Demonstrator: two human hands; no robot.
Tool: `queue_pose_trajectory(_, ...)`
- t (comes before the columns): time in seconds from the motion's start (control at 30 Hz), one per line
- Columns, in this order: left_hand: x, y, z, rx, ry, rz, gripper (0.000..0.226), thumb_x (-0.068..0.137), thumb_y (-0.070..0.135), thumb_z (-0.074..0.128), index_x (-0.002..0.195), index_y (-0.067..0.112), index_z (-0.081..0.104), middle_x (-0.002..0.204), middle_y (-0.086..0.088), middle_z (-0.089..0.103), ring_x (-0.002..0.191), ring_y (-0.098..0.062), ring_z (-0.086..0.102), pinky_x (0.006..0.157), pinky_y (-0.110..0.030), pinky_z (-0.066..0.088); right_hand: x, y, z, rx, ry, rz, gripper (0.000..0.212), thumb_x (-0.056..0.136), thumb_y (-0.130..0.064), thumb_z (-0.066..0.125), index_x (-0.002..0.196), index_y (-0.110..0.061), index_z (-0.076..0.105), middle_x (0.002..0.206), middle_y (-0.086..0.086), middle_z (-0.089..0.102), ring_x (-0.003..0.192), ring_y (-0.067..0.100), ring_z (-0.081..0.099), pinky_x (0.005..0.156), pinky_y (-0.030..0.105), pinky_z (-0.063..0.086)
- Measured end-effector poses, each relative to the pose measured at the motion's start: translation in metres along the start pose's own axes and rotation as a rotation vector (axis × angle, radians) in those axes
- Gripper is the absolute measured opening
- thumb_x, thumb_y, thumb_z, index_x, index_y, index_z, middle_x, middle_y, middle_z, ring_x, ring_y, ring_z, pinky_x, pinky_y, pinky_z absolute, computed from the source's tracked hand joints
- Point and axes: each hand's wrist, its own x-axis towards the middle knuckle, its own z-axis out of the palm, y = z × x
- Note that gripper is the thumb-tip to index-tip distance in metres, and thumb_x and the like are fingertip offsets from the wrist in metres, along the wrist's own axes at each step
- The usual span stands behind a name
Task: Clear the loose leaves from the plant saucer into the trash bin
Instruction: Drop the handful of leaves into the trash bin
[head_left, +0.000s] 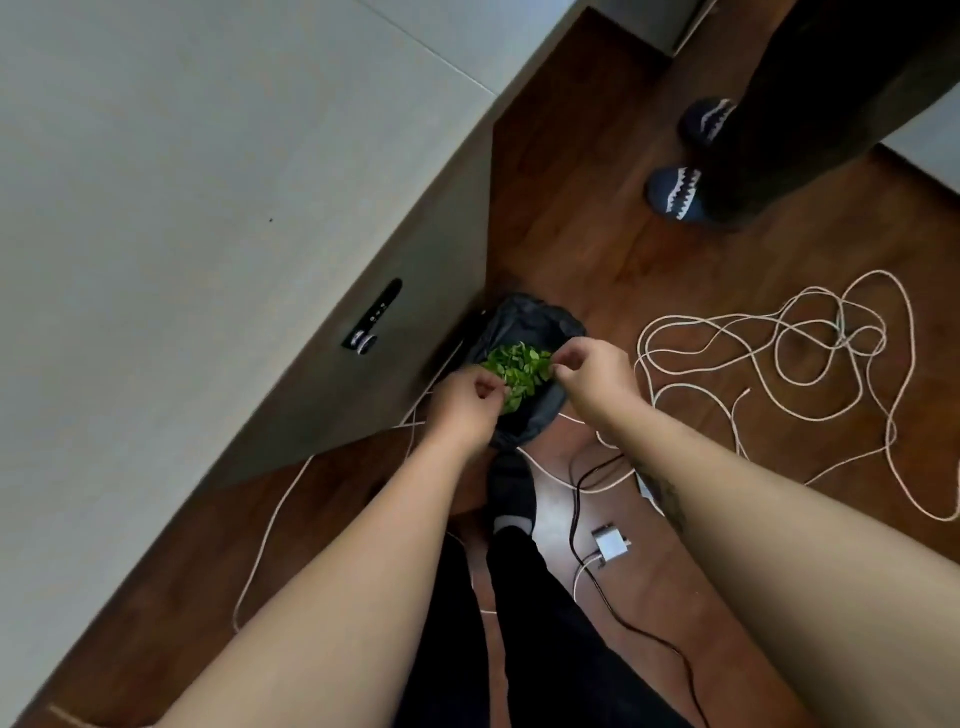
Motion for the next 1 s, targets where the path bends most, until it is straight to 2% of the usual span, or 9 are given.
queue_pose_trajectory(0.1, 0.022, -0.011, 0.012, -0.009, -0.004, -0.006, 0.02, 0.091, 0.016, 0.061, 0.108, 0.01, 0.068, 0.103, -0.008, 0.071, 0.096, -0.023, 0.065, 0.081, -0.027, 0.048, 0.016, 0.022, 0.019, -0.048, -0.052, 0.011, 0.026, 0.087, -0.014, 0.062, 0.111, -0.014, 0.069, 0.113, 0.011, 0.068, 0.104, 0.027, 0.061, 0.082, 0.026, 0.042)
queue_pose_trajectory(0.17, 0.031, -0.013, 0.014, 0.0, 0.002, -0.001, 0.021, 0.092, 0.016, 0.059, 0.11, 0.011, 0.068, 0.1, -0.005, 0.071, 0.09, -0.017, 0.064, 0.075, -0.022, 0.046, 0.022, 0.03, 0.024, -0.032, -0.051, 0.008, 0.028, 0.086, -0.01, 0.06, 0.112, -0.013, 0.069, 0.113, 0.011, 0.069, 0.106, 0.028, 0.062, 0.086, 0.026, 0.043)
queue_pose_trajectory(0.33, 0.043, -0.015, 0.014, 0.041, 0.069, 0.013, 0.008, 0.085, 0.02, 0.069, 0.082, 0.014, 0.066, 0.067, 0.01, 0.055, 0.062, -0.007, 0.05, 0.051, -0.015, 0.033, 0.024, 0.034, 0.023, 0.032, -0.002, 0.029, 0.012, 0.084, -0.009, 0.06, 0.09, -0.013, 0.07, 0.094, 0.009, 0.067, 0.087, 0.025, 0.06, 0.069, 0.022, 0.036)
queue_pose_trajectory(0.43, 0.035, -0.009, 0.01, 0.044, 0.066, 0.017, 0.008, 0.085, 0.022, 0.068, 0.088, 0.014, 0.069, 0.071, 0.005, 0.061, 0.07, -0.016, 0.059, 0.061, -0.023, 0.04, 0.016, 0.031, 0.014, 0.032, 0.0, 0.001, 0.012, 0.087, -0.014, 0.06, 0.094, -0.015, 0.069, 0.09, 0.003, 0.061, 0.082, 0.02, 0.054, 0.07, 0.022, 0.035)
queue_pose_trajectory(0.53, 0.018, 0.004, 0.0, 0.032, -0.003, 0.052, 0.026, 0.089, 0.016, 0.062, 0.115, 0.019, 0.064, 0.092, 0.001, 0.068, 0.088, -0.017, 0.064, 0.074, -0.022, 0.043, 0.004, 0.023, -0.002, 0.018, 0.005, -0.04, 0.012, 0.087, -0.019, 0.062, 0.097, -0.018, 0.069, 0.093, 0.002, 0.063, 0.082, 0.017, 0.052, 0.071, 0.023, 0.035)
queue_pose_trajectory(0.63, -0.005, 0.022, -0.019, 0.123, 0.012, 0.161, 0.009, 0.088, 0.018, 0.065, 0.097, 0.019, 0.067, 0.082, 0.005, 0.064, 0.078, -0.015, 0.061, 0.065, -0.025, 0.044, -0.01, 0.004, -0.022, 0.055, 0.033, -0.051, 0.006, 0.087, -0.022, 0.062, 0.086, -0.018, 0.066, 0.087, 0.003, 0.066, 0.078, 0.021, 0.057, 0.063, 0.028, 0.038)
queue_pose_trajectory(0.8, -0.048, 0.049, -0.057, 0.455, 0.132, 0.386, 0.014, 0.091, 0.037, 0.058, 0.085, 0.024, 0.06, 0.081, 0.005, 0.063, 0.078, -0.016, 0.059, 0.064, -0.038, 0.05, -0.038, -0.044, -0.049, 0.09, 0.115, -0.249, 0.018, 0.09, -0.035, 0.059, 0.08, -0.02, 0.062, 0.076, -0.004, 0.066, 0.073, 0.02, 0.06, 0.065, 0.035, 0.047)
queue_pose_trajectory(0.9, -0.076, 0.059, -0.085, 0.517, 0.308, 0.564, 0.017, 0.091, 0.034, 0.057, 0.083, 0.019, 0.059, 0.077, 0.004, 0.06, 0.077, -0.017, 0.057, 0.062, -0.039, 0.051, -0.057, -0.087, -0.06, 0.088, 0.175, -0.452, 0.026, 0.093, -0.038, 0.055, 0.074, -0.02, 0.057, 0.066, -0.006, 0.058, 0.064, 0.015, 0.054, 0.054, 0.034, 0.041)
queue_pose_trajectory(1.0, -0.095, 0.054, -0.118, 0.486, 0.569, 0.635, 0.012, 0.087, 0.027, 0.062, 0.081, 0.016, 0.061, 0.078, 0.002, 0.059, 0.077, -0.02, 0.055, 0.061, -0.033, 0.049, -0.073, -0.135, -0.061, 0.039, 0.158, -0.614, 0.024, 0.097, -0.034, 0.048, 0.087, -0.018, 0.062, 0.076, -0.007, 0.059, 0.073, 0.012, 0.054, 0.06, 0.029, 0.043)
